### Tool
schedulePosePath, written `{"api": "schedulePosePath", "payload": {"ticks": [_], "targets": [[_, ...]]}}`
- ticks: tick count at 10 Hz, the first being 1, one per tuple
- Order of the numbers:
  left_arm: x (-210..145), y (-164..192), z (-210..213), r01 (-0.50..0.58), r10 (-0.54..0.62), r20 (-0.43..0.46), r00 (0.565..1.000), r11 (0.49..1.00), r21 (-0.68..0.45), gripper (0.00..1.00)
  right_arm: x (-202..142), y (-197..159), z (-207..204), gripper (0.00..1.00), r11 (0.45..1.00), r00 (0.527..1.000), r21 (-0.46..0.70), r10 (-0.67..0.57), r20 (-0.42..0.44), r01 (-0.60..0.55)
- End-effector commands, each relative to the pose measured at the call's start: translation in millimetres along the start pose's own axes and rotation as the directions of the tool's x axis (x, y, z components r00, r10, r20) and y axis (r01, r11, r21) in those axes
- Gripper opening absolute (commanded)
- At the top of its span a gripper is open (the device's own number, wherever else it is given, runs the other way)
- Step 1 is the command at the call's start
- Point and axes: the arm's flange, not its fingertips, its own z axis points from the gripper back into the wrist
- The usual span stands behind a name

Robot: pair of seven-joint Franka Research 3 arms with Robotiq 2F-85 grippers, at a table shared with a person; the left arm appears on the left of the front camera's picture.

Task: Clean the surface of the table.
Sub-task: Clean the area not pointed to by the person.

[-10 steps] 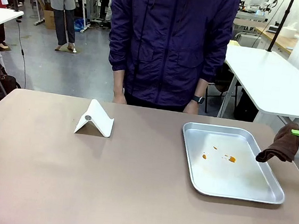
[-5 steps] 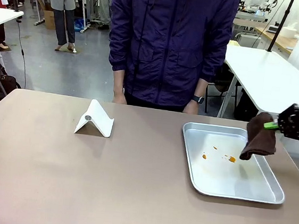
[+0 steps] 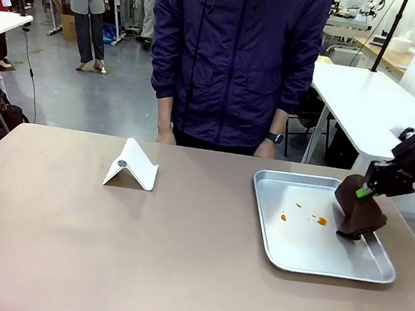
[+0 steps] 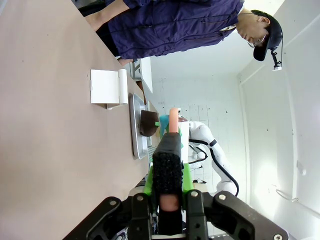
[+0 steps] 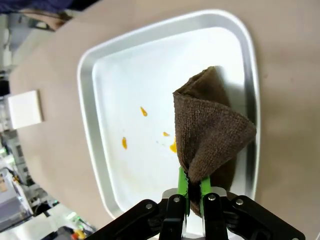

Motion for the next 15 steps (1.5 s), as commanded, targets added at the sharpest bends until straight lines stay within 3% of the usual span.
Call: {"api": "schedulePosePath", "payload": {"ticks": [1, 5, 7, 9, 13, 15], "targets": [[-1, -5, 3, -0.001, 0.001, -0.003, 1.0, 1.0, -0.017, 0.22, 14, 13, -35, 0.1, 1.0, 0.999, 0.022, 0.004, -0.038, -0.003], [-1, -5, 3, -0.001, 0.001, -0.003, 1.0, 1.0, -0.017, 0.22, 19, 42, -100, 0.1, 0.977, 0.994, 0.212, 0.001, -0.112, 0.023], [-1, -5, 3, -0.001, 0.001, -0.003, 1.0, 1.0, -0.017, 0.22, 10, 58, -115, 0.1, 0.951, 0.991, 0.308, 0.065, -0.114, -0.027], [-1, -5, 3, -0.001, 0.001, -0.003, 1.0, 1.0, -0.017, 0.22, -1, 75, -129, 0.1, 0.929, 0.975, 0.366, 0.126, -0.182, -0.051], [-1, -5, 3, -0.001, 0.001, -0.003, 1.0, 1.0, -0.017, 0.22, -24, 90, -135, 0.1, 0.908, 0.908, 0.288, 0.367, -0.202, -0.303], [-1, -5, 3, -0.001, 0.001, -0.003, 1.0, 1.0, -0.017, 0.22, -28, 82, -132, 0.1, 0.903, 0.86, 0.213, 0.423, -0.286, -0.374]]}}
